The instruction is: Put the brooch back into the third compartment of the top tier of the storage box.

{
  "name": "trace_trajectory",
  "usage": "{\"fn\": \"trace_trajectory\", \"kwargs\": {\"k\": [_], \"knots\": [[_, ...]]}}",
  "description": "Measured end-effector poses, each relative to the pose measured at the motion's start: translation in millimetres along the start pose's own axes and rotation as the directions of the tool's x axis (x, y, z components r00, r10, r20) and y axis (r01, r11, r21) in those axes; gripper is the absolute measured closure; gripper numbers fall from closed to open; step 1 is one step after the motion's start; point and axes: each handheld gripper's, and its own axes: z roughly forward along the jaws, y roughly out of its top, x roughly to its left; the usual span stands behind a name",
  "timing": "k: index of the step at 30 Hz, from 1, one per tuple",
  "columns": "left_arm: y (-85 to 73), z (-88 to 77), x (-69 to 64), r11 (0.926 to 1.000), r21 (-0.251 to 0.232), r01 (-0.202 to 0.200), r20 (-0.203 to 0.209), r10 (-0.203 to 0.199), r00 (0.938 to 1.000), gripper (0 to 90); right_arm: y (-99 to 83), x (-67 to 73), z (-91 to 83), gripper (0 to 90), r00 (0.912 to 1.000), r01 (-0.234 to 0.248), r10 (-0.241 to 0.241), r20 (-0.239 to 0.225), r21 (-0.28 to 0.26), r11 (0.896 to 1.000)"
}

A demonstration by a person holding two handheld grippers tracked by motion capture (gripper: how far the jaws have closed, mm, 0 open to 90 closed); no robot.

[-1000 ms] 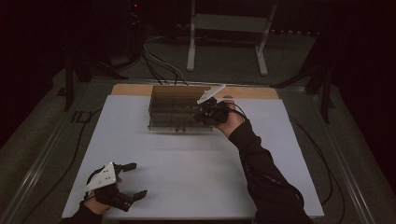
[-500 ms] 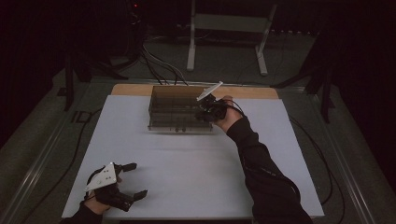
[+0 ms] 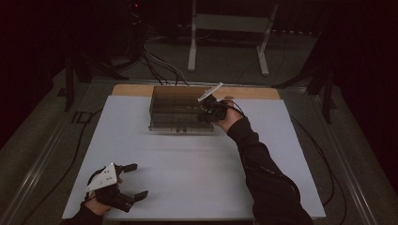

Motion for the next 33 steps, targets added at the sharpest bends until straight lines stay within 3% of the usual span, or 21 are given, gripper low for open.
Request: {"fn": "trace_trajectory", "kwargs": {"k": [11, 13, 22, 33], "knots": [[-0.2, -0.3, 0.3, 1.0, -0.001, 0.004, -0.001, -0.004, 1.0, 0.5, 4.3, -1.3, -5.1, 84.3, 1.0, 0.001, -0.001, -0.01, -0.025, 1.0], [-0.3, -0.1, 0.0, 1.0, 0.0, 0.002, 0.002, -0.002, 1.0, 0.5, 5.2, -0.9, -6.1, 74.4, 0.9999, -0.004, 0.004, -0.012, -0.027, 1.0], [-0.1, -0.3, 0.6, 1.0, 0.0, 0.003, -0.001, -0.003, 1.0, 0.5, 8.6, 3.6, -16.9, 57.1, 0.9999, 0.0, 0.001, 0.012, -0.064, 0.998], [0.2, -0.4, -0.3, 1.0, -0.003, 0.005, -0.002, -0.005, 1.0, 0.5, 17.7, 19.4, -31.3, 37.8, 0.9995, 0.025, -0.023, 0.022, -0.111, 0.993]]}}
